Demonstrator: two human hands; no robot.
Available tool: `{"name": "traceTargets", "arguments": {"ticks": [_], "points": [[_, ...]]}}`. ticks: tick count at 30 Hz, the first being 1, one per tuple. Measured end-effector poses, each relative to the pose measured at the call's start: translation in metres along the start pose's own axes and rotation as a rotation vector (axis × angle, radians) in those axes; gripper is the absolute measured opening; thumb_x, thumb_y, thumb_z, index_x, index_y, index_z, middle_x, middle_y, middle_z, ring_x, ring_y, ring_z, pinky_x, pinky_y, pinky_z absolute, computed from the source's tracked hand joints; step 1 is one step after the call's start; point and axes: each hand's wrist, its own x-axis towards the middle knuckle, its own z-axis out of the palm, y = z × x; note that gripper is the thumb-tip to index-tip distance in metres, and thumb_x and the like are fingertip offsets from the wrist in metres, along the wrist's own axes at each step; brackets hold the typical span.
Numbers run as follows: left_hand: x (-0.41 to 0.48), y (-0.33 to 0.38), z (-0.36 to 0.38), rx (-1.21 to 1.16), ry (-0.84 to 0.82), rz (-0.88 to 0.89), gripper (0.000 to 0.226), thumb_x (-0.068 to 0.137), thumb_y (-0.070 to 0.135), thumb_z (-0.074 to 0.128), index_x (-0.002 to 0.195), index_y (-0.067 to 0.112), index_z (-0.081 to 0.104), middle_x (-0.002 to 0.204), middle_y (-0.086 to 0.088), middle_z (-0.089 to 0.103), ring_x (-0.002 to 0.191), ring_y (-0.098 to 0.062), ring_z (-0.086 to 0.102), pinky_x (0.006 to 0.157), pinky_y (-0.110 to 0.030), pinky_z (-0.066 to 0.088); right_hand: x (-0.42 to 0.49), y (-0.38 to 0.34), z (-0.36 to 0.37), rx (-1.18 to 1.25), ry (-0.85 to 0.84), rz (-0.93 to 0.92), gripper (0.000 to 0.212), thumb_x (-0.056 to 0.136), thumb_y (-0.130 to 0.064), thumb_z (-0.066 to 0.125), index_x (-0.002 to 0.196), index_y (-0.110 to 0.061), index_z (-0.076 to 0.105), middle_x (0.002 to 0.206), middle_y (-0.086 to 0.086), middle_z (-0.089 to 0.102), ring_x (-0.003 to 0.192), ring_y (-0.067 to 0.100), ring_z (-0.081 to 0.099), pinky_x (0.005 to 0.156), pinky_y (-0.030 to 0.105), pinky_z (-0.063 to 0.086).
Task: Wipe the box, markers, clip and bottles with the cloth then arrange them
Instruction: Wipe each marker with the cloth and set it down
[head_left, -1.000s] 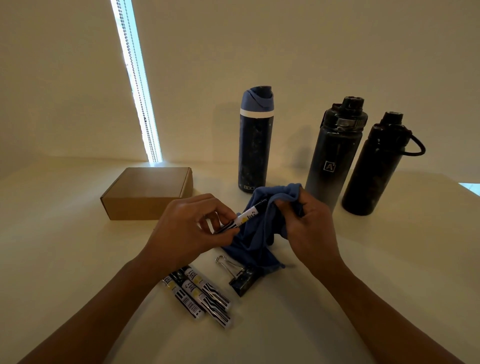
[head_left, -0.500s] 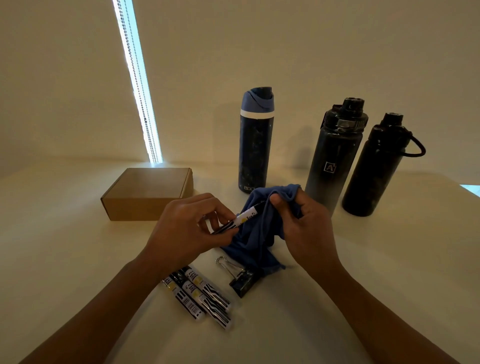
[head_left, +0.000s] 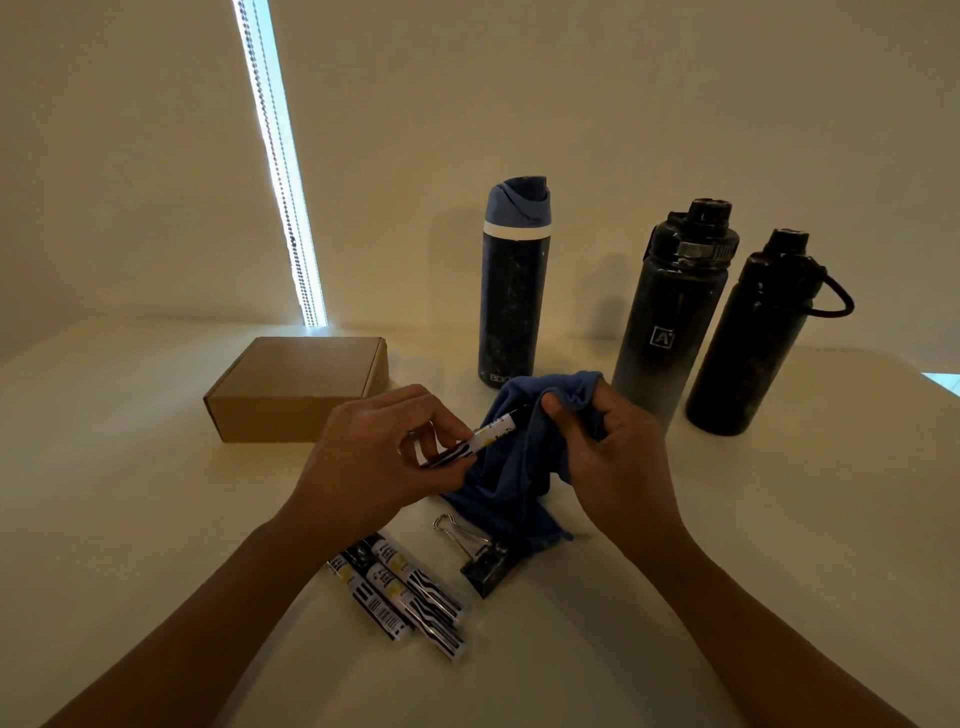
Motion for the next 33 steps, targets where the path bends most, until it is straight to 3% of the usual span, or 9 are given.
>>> {"name": "traceTargets", "arguments": {"ticks": [3,5,7,12,15,21,25,28,33], "points": [[0.0005,0.0011,-0.0025,0.001,0.01,-0.004,0.024,0.078,0.023,0.092,0.096,0.02,0.078,0.089,0.016,0.069,0.072,-0.012,0.068,0.06,-0.027,0.057,-0.0001,-0.0016,0.0023,0.04,-0.045,0.061,0.025,0.095,-0.042,0.054,0.1,-0.019,0.063,0.078,0.003,0.066,0.069,0.02,0.064,0.058,0.039,0.056],[0.0006,0.0008,-0.0038,0.031,0.02,-0.002,0.024,0.076,0.022,0.093,0.095,0.02,0.078,0.087,0.015,0.069,0.069,-0.011,0.067,0.058,-0.027,0.056,-0.0007,-0.002,0.003,0.115,-0.107,0.079,0.017,0.095,-0.033,0.061,0.109,-0.023,0.064,0.093,-0.008,0.072,0.085,0.006,0.069,0.072,0.026,0.058],[0.0007,0.0012,-0.0039,0.042,0.024,0.002,0.024,0.076,0.021,0.094,0.094,0.019,0.079,0.086,0.014,0.069,0.068,-0.011,0.066,0.058,-0.028,0.056,-0.0009,-0.0026,0.002,0.143,-0.113,0.085,0.022,0.092,-0.03,0.068,0.113,-0.027,0.065,0.104,-0.012,0.072,0.098,0.004,0.069,0.082,0.025,0.059],[0.0016,0.0034,-0.003,0.008,0.01,-0.01,0.024,0.078,0.027,0.092,0.096,0.021,0.078,0.089,0.015,0.069,0.071,-0.012,0.068,0.059,-0.027,0.057,0.001,-0.0048,-0.0004,0.06,-0.022,0.065,0.014,0.096,-0.029,0.061,0.103,-0.017,0.066,0.083,-0.004,0.071,0.076,0.013,0.07,0.066,0.036,0.06],[0.0016,0.0073,-0.0035,-0.031,-0.022,-0.055,0.032,0.074,0.037,0.094,0.099,0.023,0.078,0.087,0.017,0.07,0.073,-0.011,0.07,0.06,-0.022,0.058,0.0017,-0.0013,-0.0011,0.012,0.008,0.053,0.022,0.096,-0.034,0.059,0.103,-0.014,0.065,0.083,0.001,0.069,0.075,0.018,0.069,0.067,0.042,0.059],[0.0021,0.0059,-0.0067,-0.108,-0.09,-0.246,0.021,0.083,0.05,0.08,0.099,0.036,0.08,0.087,0.02,0.075,0.08,-0.008,0.072,0.066,-0.014,0.055,0.0017,0.0004,-0.0018,0.042,0.002,0.06,0.014,0.097,-0.024,0.06,0.106,-0.014,0.065,0.09,-0.007,0.071,0.083,0.006,0.07,0.073,0.026,0.06],[0.0015,0.0027,-0.0068,-0.081,-0.131,-0.211,0.017,0.088,0.044,0.077,0.1,0.034,0.081,0.086,0.022,0.075,0.082,-0.008,0.071,0.067,-0.012,0.052,0.0014,0.0011,-0.0013,0.138,-0.094,0.116,0.032,0.088,-0.041,0.065,0.115,-0.023,0.062,0.104,-0.011,0.071,0.098,0.006,0.069,0.082,0.029,0.06],[0.001,0.0032,-0.0077,-0.079,-0.113,-0.216,0.016,0.085,0.044,0.079,0.097,0.034,0.081,0.087,0.021,0.074,0.082,-0.008,0.07,0.066,-0.015,0.052,0.0008,-0.0003,-0.0017,0.107,-0.086,0.106,0.045,0.078,-0.049,0.074,0.115,-0.027,0.061,0.106,-0.014,0.071,0.099,0.004,0.068,0.08,0.024,0.059],[0.0014,0.0064,-0.0068,-0.093,-0.097,-0.21,0.014,0.084,0.039,0.082,0.096,0.032,0.081,0.087,0.021,0.074,0.082,-0.008,0.07,0.065,-0.016,0.053,0.0024,-0.0021,-0.0055,0.1,-0.02,0.061,0.013,0.095,-0.029,0.063,0.105,-0.022,0.066,0.09,-0.012,0.071,0.085,0.006,0.071,0.072,0.027,0.061]]}}
